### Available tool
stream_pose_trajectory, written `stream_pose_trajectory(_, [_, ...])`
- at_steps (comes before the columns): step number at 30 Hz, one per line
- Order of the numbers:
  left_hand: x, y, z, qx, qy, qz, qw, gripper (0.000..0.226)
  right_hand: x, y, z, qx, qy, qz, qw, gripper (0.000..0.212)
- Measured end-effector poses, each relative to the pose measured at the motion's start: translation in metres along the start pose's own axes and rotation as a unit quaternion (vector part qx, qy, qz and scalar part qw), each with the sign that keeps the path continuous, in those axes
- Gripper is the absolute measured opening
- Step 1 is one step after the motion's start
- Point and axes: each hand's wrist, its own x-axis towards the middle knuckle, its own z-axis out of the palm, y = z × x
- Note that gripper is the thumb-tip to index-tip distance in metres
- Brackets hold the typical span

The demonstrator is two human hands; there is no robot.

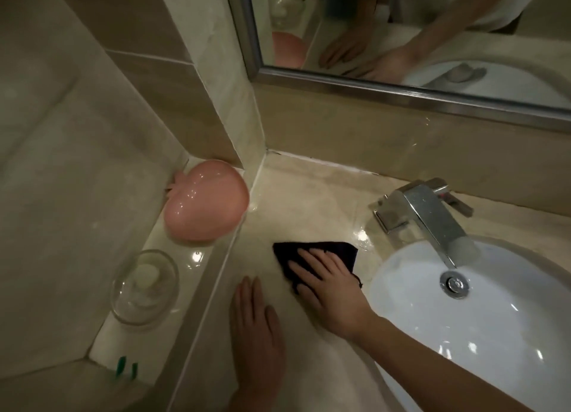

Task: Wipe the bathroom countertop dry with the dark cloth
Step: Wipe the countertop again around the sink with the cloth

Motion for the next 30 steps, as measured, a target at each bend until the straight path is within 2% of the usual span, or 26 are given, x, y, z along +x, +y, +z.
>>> stream_pose_trajectory(5, [0.003,-0.003,0.009,0.002,0.067,0.007,0.998,0.051,0.045,0.019,-0.014,-0.045,-0.039,-0.173,0.983,0.046])
stream_pose_trajectory(7, [0.002,-0.005,0.014,0.010,0.089,0.009,0.996,0.051,0.059,0.015,-0.005,-0.021,-0.038,-0.175,0.984,0.047])
stream_pose_trajectory(11, [0.007,-0.010,0.023,0.020,0.099,0.009,0.995,0.047,0.081,-0.003,0.015,0.017,0.000,-0.122,0.992,0.050])
stream_pose_trajectory(16, [0.009,-0.011,0.022,0.017,0.132,0.027,0.991,0.046,0.105,-0.001,0.014,0.003,-0.009,-0.134,0.991,0.054])
stream_pose_trajectory(18, [0.012,-0.010,0.023,0.014,0.143,0.031,0.989,0.046,0.119,0.007,0.009,0.005,-0.001,-0.101,0.995,0.055])
stream_pose_trajectory(24, [0.013,-0.008,0.021,0.009,0.140,0.028,0.990,0.047,0.157,0.054,-0.017,-0.004,0.090,0.038,0.995,0.053])
stream_pose_trajectory(27, [0.012,-0.007,0.022,0.010,0.140,0.024,0.990,0.047,0.153,0.079,-0.028,-0.019,0.138,0.123,0.983,0.052])
stream_pose_trajectory(30, [0.010,-0.006,0.020,0.010,0.129,0.016,0.991,0.048,0.128,0.068,-0.026,-0.013,0.184,0.218,0.958,0.051])
